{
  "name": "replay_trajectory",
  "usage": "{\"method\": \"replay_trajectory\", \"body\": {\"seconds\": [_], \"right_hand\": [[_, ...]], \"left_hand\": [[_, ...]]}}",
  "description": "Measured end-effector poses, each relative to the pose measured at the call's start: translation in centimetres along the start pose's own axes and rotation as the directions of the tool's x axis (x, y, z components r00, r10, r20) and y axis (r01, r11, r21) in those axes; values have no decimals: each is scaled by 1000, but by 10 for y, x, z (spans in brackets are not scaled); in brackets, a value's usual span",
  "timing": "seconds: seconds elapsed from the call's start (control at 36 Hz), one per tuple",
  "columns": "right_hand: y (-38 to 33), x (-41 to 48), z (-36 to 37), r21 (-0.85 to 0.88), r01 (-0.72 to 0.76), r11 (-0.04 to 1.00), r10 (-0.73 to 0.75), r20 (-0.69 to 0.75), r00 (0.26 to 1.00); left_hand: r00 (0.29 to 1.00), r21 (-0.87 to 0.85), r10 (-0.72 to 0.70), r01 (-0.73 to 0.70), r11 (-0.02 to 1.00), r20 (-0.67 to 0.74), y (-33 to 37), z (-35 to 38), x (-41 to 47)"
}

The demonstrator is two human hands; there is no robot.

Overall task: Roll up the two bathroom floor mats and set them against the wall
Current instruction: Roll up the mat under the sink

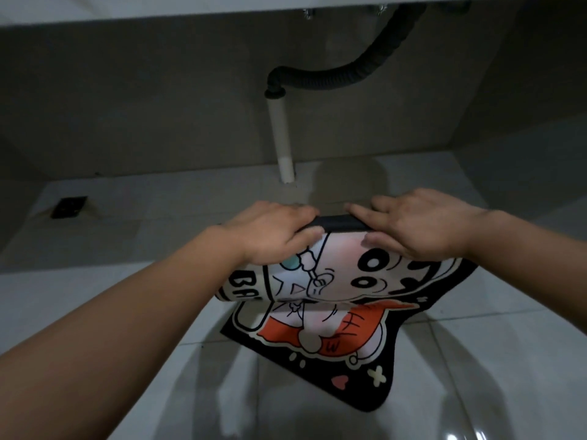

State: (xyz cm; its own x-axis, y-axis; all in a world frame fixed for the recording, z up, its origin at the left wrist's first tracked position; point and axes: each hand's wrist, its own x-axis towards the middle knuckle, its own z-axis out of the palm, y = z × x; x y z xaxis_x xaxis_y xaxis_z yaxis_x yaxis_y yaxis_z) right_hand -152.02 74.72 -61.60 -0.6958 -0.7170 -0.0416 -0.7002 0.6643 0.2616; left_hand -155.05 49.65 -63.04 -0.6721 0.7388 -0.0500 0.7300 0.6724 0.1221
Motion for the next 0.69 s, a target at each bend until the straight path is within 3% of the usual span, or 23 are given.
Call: {"method": "replay_trajectory", "body": {"seconds": [0.19,0.5,0.58,0.69], "right_hand": [[-4,3,0,66,-111,992,115,-64,991],[-5,21,-2,329,-359,873,278,269,922],[-9,22,0,316,-411,855,322,298,899],[-12,22,4,268,-390,881,334,233,913]], "left_hand": [[998,-25,-66,67,997,19,-5,-3,6],[995,-51,-102,102,993,11,-3,1,14],[992,-69,-121,122,990,22,-4,2,15],[985,-108,-171,173,979,28,-5,5,17]]}}
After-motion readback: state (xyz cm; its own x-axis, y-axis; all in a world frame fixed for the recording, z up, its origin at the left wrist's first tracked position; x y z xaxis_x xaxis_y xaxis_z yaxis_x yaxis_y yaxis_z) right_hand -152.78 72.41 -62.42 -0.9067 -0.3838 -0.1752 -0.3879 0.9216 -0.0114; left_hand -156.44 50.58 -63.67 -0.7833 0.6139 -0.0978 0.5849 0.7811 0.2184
